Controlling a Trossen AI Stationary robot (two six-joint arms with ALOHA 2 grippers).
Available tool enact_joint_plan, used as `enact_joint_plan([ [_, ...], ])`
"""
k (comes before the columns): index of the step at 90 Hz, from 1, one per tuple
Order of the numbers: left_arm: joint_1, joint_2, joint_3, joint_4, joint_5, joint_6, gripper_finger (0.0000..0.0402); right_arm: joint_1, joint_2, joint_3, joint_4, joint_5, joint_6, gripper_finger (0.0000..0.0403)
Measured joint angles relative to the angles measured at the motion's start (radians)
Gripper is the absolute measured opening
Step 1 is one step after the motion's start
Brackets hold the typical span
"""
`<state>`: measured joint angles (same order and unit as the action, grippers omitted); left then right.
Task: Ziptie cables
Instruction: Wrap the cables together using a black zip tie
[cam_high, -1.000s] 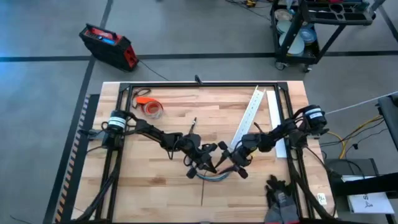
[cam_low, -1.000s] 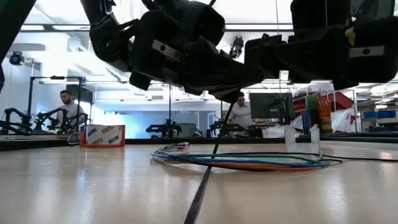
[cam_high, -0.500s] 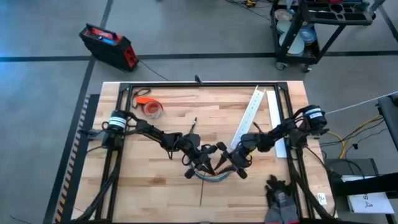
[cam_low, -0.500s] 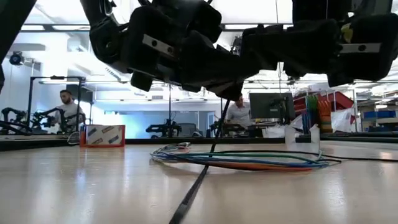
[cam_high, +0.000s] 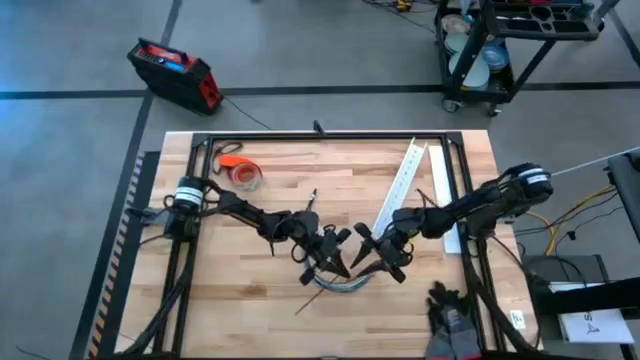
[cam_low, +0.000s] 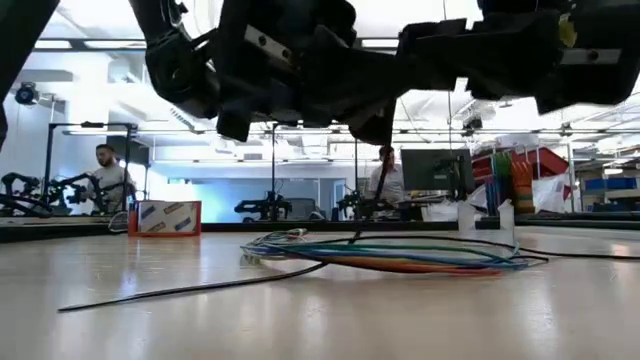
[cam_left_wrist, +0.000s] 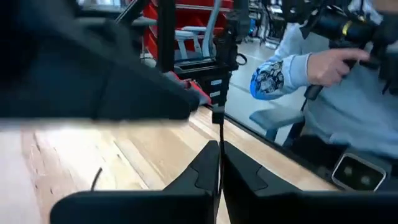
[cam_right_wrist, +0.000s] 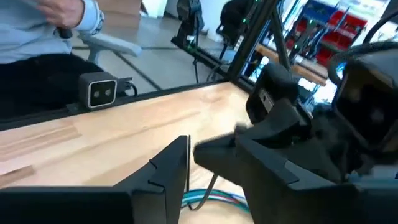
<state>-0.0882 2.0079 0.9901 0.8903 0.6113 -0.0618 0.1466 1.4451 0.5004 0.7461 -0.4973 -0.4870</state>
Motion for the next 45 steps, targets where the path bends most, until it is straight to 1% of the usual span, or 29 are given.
enact_joint_plan([
  [11, 0.004, 0.000, 0.000, 0.001, -0.002, -0.025, 0.0000, -0.020, -0.114, 0.032, -0.234, 0.003, -0.027, 0.0139],
  [17, 0.003, 0.000, 0.003, 0.000, -0.004, -0.026, 0.0000, -0.026, -0.149, 0.042, -0.303, 0.001, -0.030, 0.0143],
  [28, 0.003, 0.000, 0.006, 0.002, -0.011, -0.020, 0.0000, -0.026, -0.149, 0.045, -0.296, 0.001, -0.042, 0.0142],
  [39, 0.003, 0.000, 0.006, -0.007, -0.017, -0.010, 0.0000, -0.028, -0.083, 0.048, -0.236, 0.001, -0.048, 0.0134],
  [45, 0.002, 0.000, 0.007, -0.052, -0.032, -0.009, 0.0000, -0.028, -0.041, 0.062, -0.203, 0.000, -0.048, 0.0130],
])
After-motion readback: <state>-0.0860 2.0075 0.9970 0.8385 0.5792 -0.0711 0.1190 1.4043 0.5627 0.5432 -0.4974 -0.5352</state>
